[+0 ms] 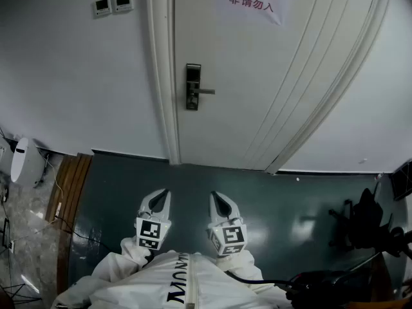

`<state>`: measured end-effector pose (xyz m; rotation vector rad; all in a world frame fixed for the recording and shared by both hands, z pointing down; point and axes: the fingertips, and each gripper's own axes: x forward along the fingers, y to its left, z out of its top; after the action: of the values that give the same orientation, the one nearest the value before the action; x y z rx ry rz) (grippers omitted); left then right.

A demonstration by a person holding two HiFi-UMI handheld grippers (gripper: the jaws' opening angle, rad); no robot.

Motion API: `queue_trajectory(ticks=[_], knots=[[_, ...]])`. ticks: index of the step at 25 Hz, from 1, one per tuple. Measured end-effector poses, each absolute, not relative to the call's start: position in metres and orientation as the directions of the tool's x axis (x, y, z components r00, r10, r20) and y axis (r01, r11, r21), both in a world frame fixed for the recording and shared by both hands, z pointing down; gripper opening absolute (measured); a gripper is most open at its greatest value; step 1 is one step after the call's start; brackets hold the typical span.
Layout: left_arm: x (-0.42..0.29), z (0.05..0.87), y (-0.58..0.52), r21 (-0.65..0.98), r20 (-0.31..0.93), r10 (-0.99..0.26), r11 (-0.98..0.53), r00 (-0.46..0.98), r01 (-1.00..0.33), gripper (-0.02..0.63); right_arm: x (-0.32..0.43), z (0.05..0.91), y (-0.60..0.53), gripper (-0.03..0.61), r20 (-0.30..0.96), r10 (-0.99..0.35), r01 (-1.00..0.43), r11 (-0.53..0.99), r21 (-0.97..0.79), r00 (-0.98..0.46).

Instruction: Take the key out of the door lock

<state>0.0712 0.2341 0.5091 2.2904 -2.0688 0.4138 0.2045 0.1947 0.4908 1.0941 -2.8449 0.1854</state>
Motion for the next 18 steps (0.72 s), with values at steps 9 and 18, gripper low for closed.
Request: queue_trajectory(ticks=[9,18], knots=[[0.084,0.516,0.242,-0.145,0.224,-0.971,-0.112,0.078,-0.983,0.000,0.217,0.492,0.201,-0.002,0.125,-0.655,-0.667,0.740,-0.091,-0.745],[0.099,0.519,0.236,-0.155,0.227,-0.971,-0.118,0.080,-0.981,0.000,0.231,0.489,0.198,0.000,0.094,-0.638,-0.645,0.751,-0.140,-0.764]])
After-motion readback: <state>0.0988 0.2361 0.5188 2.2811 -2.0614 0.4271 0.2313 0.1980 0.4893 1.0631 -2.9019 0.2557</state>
